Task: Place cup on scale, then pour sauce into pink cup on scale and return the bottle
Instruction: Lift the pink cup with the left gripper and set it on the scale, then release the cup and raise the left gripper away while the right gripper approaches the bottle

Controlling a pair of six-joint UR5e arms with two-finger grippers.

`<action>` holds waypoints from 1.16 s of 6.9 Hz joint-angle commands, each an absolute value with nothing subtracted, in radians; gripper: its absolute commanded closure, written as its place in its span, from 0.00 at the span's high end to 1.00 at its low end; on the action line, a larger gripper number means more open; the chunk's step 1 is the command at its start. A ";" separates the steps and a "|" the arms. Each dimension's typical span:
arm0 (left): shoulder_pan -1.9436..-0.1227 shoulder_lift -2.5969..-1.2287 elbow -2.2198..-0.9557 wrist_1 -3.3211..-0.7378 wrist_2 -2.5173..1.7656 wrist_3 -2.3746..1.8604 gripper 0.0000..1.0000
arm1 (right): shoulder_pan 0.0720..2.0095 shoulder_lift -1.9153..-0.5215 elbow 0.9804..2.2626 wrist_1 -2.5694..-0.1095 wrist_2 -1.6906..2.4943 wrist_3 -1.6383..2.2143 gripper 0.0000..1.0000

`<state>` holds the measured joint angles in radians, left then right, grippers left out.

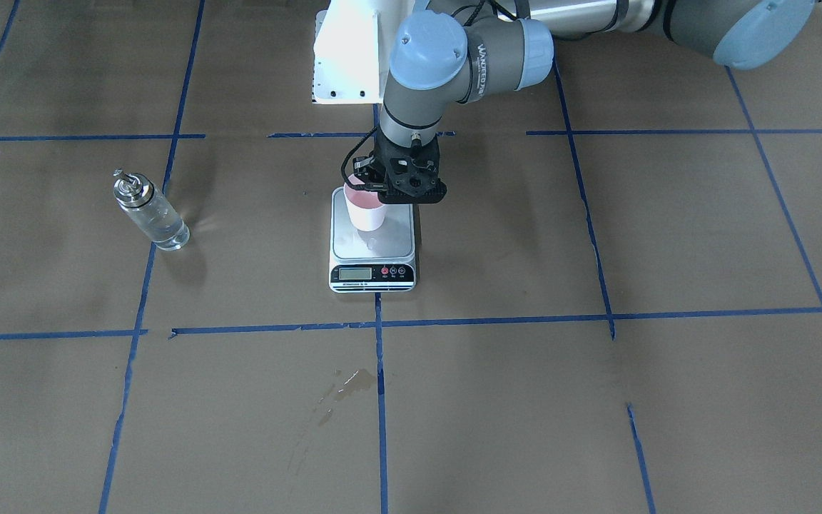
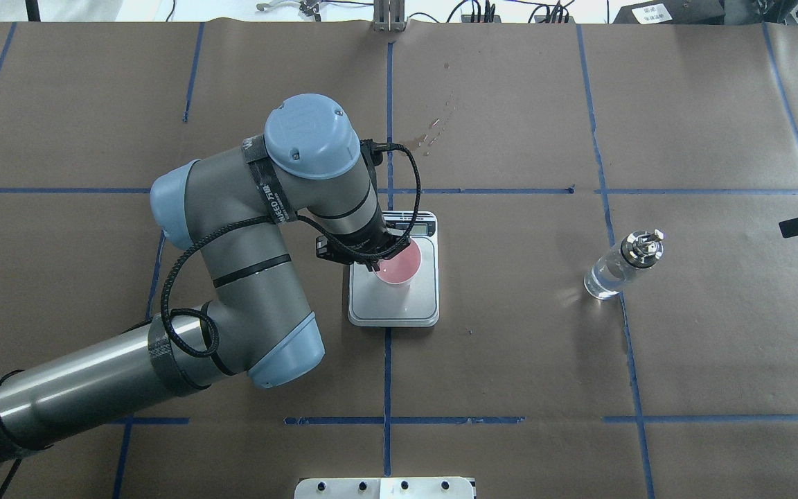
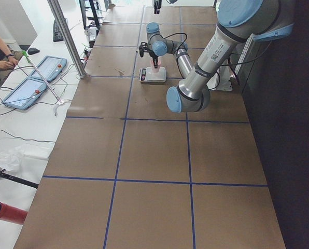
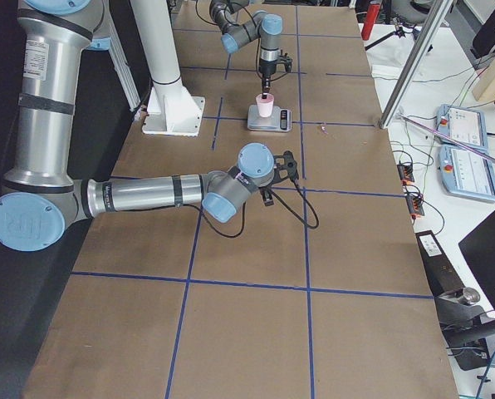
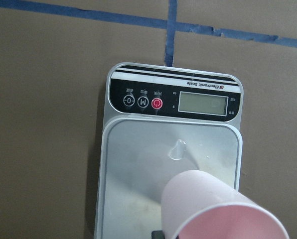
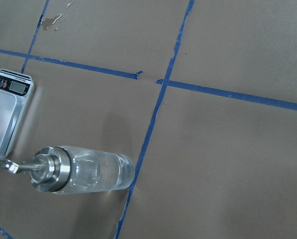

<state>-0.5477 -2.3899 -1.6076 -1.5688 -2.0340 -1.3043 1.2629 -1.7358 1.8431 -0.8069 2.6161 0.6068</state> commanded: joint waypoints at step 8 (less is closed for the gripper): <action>-0.548 -2.390 -1.606 -1.589 -2.031 -1.301 0.63 | 1.060 -1.727 1.919 -0.640 2.479 0.961 1.00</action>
